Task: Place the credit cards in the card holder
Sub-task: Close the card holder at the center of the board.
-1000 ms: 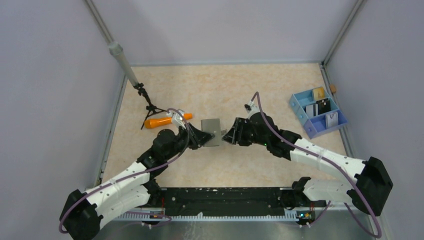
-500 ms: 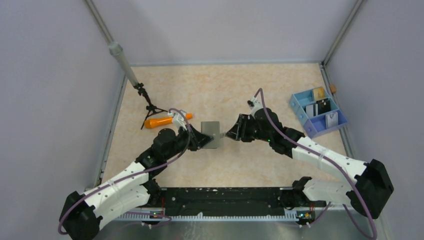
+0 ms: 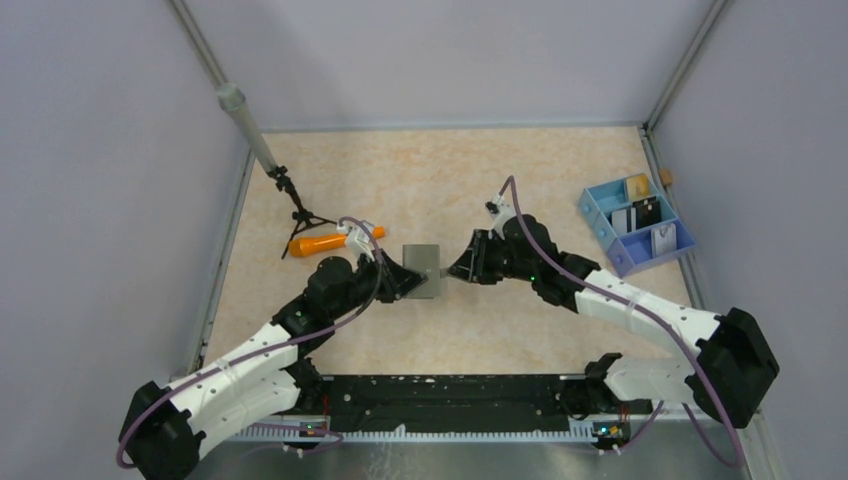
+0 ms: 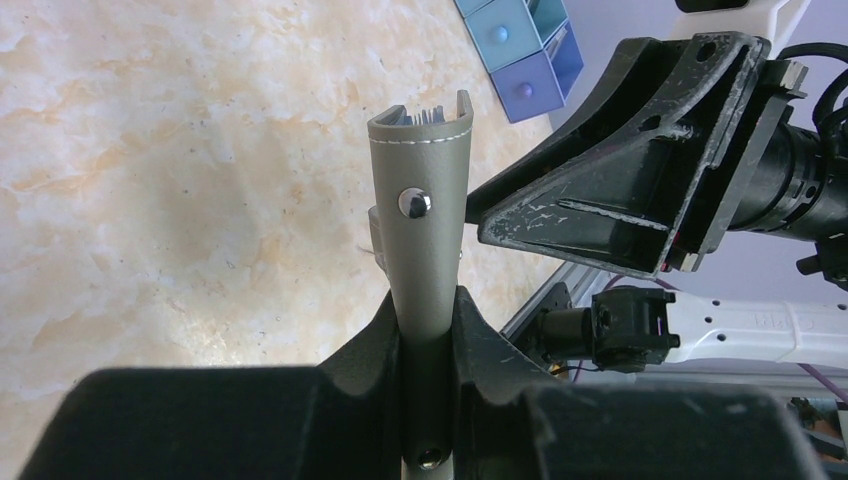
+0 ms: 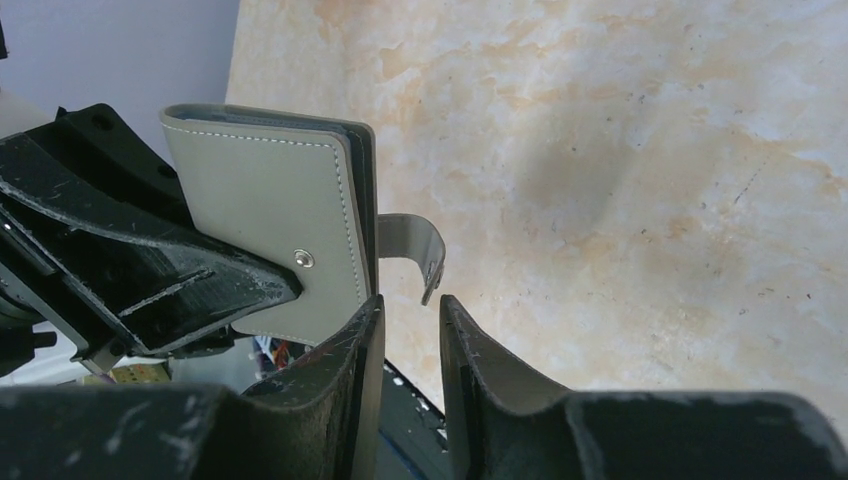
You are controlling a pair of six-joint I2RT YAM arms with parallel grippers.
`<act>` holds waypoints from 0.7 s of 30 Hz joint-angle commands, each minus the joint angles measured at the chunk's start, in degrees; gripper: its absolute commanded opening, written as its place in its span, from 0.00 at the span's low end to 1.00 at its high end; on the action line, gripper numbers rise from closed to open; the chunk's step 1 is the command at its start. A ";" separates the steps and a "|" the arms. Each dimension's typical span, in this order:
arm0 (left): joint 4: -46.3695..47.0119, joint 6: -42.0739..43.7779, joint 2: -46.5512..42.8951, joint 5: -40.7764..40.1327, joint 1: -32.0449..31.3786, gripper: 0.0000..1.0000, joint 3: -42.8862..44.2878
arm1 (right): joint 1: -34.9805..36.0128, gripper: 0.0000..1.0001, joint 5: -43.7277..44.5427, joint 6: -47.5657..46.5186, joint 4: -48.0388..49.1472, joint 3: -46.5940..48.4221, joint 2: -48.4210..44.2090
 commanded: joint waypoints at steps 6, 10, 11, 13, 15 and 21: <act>3.74 0.25 0.35 1.39 -0.08 0.00 2.27 | -0.37 0.20 -0.11 -0.42 2.37 2.51 1.74; 3.74 0.19 0.29 1.47 -0.05 0.00 2.19 | -0.45 0.16 0.07 -0.48 2.41 2.53 2.10; 3.64 0.21 0.28 1.48 -0.05 0.00 2.18 | -0.44 0.15 -0.06 -0.43 2.51 2.53 2.19; 3.69 0.16 0.27 1.62 -0.05 0.00 2.20 | -0.45 0.10 -0.20 -0.55 2.61 2.53 2.33; 3.70 0.16 0.36 1.65 -0.03 0.00 2.18 | -0.45 0.05 -0.20 -0.62 2.70 2.44 2.46; 2.32 0.24 0.35 0.09 -0.06 0.00 2.09 | -0.43 0.00 -0.18 -1.23 2.89 1.54 1.84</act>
